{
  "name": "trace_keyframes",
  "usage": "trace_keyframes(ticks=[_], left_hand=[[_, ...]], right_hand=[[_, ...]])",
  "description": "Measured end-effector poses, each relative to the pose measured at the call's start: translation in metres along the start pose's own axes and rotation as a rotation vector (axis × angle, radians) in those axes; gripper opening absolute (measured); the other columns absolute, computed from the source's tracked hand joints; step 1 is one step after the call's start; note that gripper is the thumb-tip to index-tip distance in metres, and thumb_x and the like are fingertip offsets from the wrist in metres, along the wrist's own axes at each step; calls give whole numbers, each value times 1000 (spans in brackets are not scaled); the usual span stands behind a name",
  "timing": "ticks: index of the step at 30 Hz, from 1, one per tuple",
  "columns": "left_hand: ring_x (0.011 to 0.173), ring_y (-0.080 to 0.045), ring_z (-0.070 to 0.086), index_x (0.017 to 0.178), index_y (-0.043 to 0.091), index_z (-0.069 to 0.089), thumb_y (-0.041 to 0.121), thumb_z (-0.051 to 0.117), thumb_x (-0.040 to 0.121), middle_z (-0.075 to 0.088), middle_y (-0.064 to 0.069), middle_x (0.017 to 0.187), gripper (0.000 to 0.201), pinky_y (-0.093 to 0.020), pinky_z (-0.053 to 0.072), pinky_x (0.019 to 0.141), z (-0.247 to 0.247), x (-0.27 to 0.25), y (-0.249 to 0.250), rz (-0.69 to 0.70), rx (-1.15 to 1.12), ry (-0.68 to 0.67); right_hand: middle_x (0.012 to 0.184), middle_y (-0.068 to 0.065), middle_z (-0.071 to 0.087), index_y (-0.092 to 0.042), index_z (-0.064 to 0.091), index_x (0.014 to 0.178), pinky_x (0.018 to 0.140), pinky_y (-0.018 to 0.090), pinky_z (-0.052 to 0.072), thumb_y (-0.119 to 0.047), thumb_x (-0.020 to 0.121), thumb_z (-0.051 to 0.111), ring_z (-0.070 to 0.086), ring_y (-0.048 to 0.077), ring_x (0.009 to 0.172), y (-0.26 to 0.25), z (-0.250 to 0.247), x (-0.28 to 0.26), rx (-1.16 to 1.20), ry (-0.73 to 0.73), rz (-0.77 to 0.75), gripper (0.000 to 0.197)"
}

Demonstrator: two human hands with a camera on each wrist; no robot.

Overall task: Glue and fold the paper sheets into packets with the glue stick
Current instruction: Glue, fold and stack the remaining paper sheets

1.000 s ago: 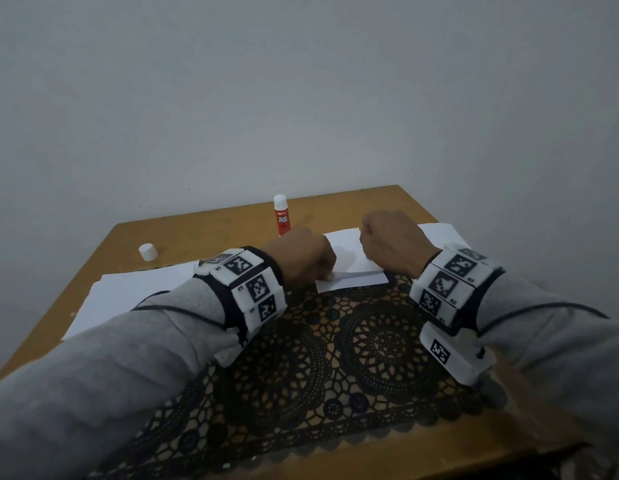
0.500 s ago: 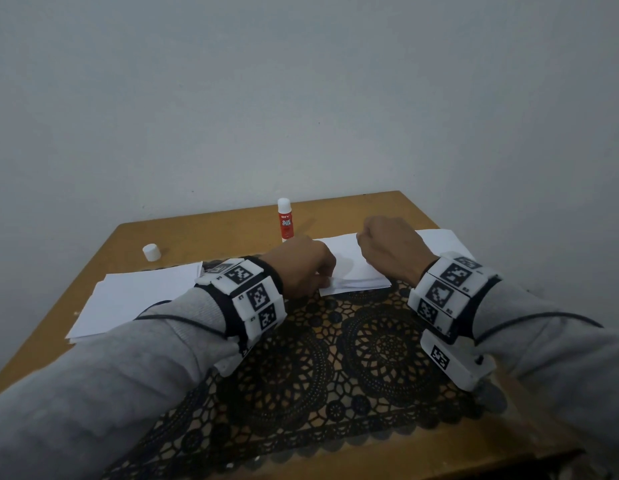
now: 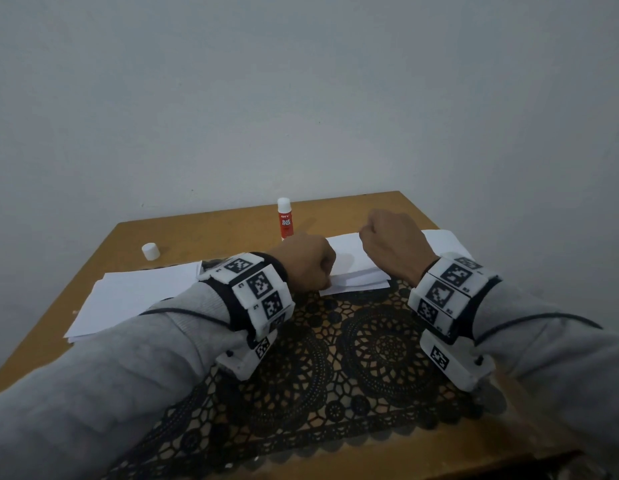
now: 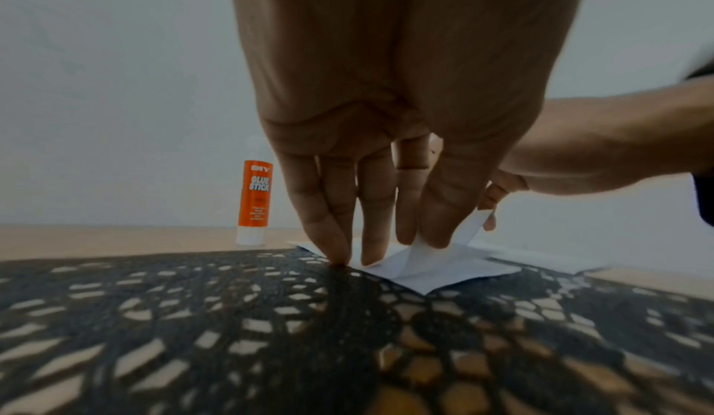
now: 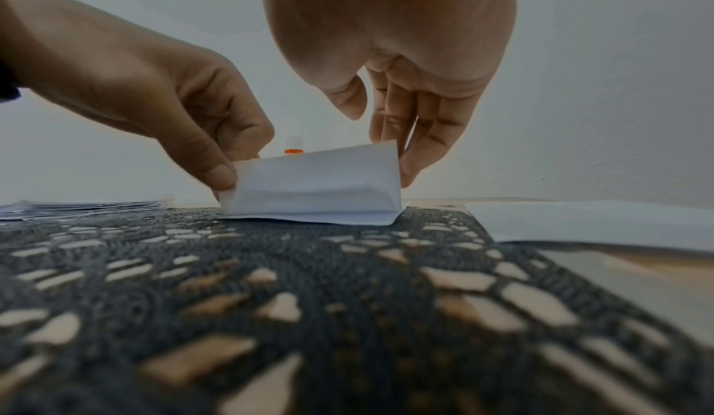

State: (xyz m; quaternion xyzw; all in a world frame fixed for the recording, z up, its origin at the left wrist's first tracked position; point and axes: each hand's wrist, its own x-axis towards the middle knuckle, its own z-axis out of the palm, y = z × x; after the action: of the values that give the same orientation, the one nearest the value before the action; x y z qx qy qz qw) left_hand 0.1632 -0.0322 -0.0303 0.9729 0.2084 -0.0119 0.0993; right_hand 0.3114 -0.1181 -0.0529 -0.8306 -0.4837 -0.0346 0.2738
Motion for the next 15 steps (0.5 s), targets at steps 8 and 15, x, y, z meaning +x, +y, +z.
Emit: trace_keyframes(ticks=[8, 15], left_hand=[[64, -4, 46, 75, 12, 60, 20, 62, 89, 54, 5, 71, 17, -15, 30, 55, 1, 2, -4, -33, -53, 62], [80, -16, 55, 88, 10, 60, 7, 56, 88, 52, 8, 81, 5, -16, 34, 62, 3, -3, -15, -16, -94, 289]], right_hand=[[75, 7, 53, -5, 46, 83, 55, 31, 30, -21, 97, 40, 49, 24, 71, 1, 0, 2, 18, 48, 15, 22], [75, 6, 51, -9, 43, 84, 61, 34, 35, -39, 100, 32, 49, 25, 72, 1, 0, 1, 64, 73, 37, 36]])
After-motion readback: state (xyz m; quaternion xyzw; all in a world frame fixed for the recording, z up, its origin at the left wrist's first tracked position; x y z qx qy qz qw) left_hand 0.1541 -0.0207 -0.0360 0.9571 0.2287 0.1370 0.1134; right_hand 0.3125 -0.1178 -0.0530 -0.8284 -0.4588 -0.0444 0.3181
